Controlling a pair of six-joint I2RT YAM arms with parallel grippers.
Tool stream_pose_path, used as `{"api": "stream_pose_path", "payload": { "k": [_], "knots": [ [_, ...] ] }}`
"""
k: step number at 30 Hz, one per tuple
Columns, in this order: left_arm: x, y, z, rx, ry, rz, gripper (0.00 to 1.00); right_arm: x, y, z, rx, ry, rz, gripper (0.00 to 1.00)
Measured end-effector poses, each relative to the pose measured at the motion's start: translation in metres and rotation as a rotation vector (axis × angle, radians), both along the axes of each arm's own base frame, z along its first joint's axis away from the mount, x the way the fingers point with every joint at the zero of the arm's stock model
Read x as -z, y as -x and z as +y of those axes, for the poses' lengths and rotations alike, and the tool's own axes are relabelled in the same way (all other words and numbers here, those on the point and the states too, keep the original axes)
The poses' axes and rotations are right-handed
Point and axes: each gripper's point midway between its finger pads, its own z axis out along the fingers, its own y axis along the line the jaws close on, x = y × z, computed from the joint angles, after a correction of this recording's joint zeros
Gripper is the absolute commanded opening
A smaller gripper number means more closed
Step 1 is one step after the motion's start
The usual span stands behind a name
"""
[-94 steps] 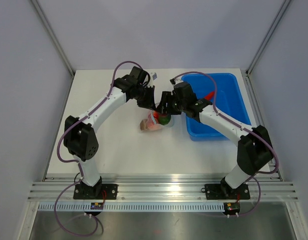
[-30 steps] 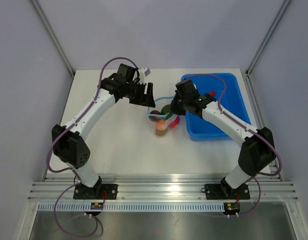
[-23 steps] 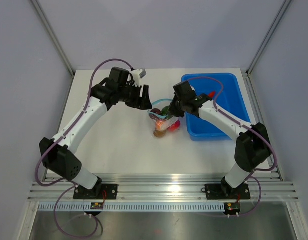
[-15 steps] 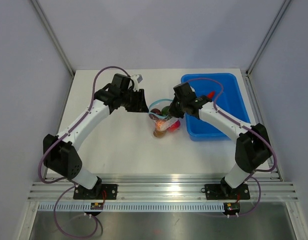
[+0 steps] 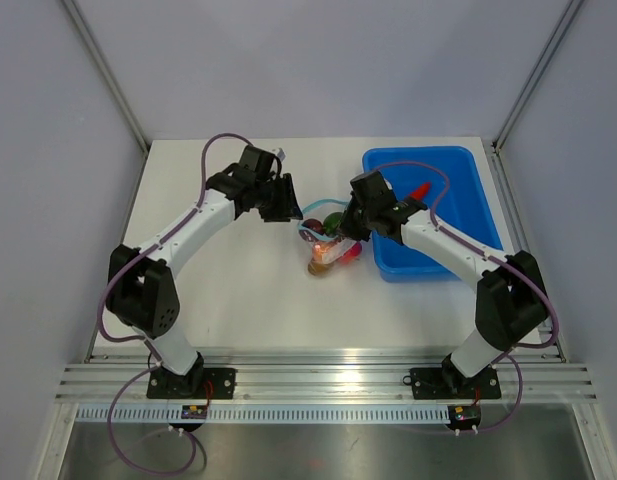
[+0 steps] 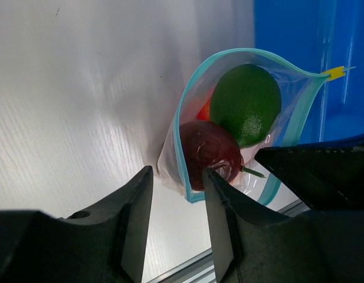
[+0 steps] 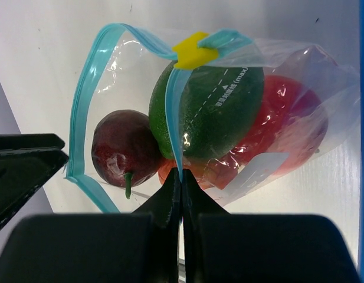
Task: Place the food in the zip-top bag and seal the zipper
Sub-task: Adjust the zipper food storage bag at the center of the board.
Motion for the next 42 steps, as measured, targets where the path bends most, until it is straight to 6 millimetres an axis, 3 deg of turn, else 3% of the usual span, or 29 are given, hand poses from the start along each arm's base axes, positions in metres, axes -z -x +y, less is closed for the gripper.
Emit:
{"api": "stream_pose_path", "payload": {
  "k": [3,10,15,18,22,26,28,29,31,34,36,38,39,42],
  "knots": [
    [0.009,0.002,-0.007,0.011,-0.009,0.023,0.37,0.001,0.001,-0.001,0.0,0.001,0.002,0.0],
    [0.018,0.012,-0.019,0.051,-0.019,0.054,0.02,0.003,0.005,-0.003,0.0,0.002,0.004,0.0],
    [0.017,0.014,-0.018,0.061,-0.028,0.063,0.0,0.003,0.006,-0.004,0.0,0.0,0.0,0.0],
    [0.002,0.012,-0.019,0.073,-0.03,0.044,0.0,-0.002,0.003,-0.006,-0.005,0.018,-0.018,0.0],
    [-0.039,0.006,-0.032,0.127,0.055,-0.02,0.0,-0.028,-0.008,-0.007,-0.003,0.033,-0.09,0.0],
    [-0.071,0.014,-0.033,0.159,0.107,-0.084,0.0,-0.052,-0.009,-0.012,0.006,0.016,-0.162,0.0],
    [-0.078,0.017,-0.031,0.169,0.118,-0.112,0.0,-0.053,-0.009,-0.013,0.007,0.006,-0.177,0.0],
    [-0.075,0.018,-0.03,0.172,0.118,-0.117,0.0,-0.05,-0.009,-0.012,0.007,0.004,-0.179,0.0],
    [-0.053,0.021,-0.026,0.176,0.097,-0.088,0.0,-0.03,-0.007,-0.013,0.006,0.02,-0.149,0.0],
    [0.008,0.029,-0.019,0.174,0.023,0.056,0.0,0.008,-0.003,-0.013,-0.007,0.067,-0.063,0.0],
    [0.037,0.034,-0.013,0.171,-0.027,0.139,0.0,0.02,0.0,-0.013,-0.015,0.082,-0.03,0.0],
    [0.043,0.036,-0.008,0.163,-0.062,0.16,0.0,0.018,0.0,-0.014,-0.016,0.086,-0.029,0.0],
    [0.038,0.036,-0.006,0.162,-0.072,0.153,0.0,0.013,0.0,-0.013,-0.018,0.083,-0.037,0.0],
    [0.0,0.018,-0.004,0.151,-0.081,0.046,0.0,-0.011,-0.006,-0.011,-0.02,0.068,-0.092,0.0]
  ]
}}
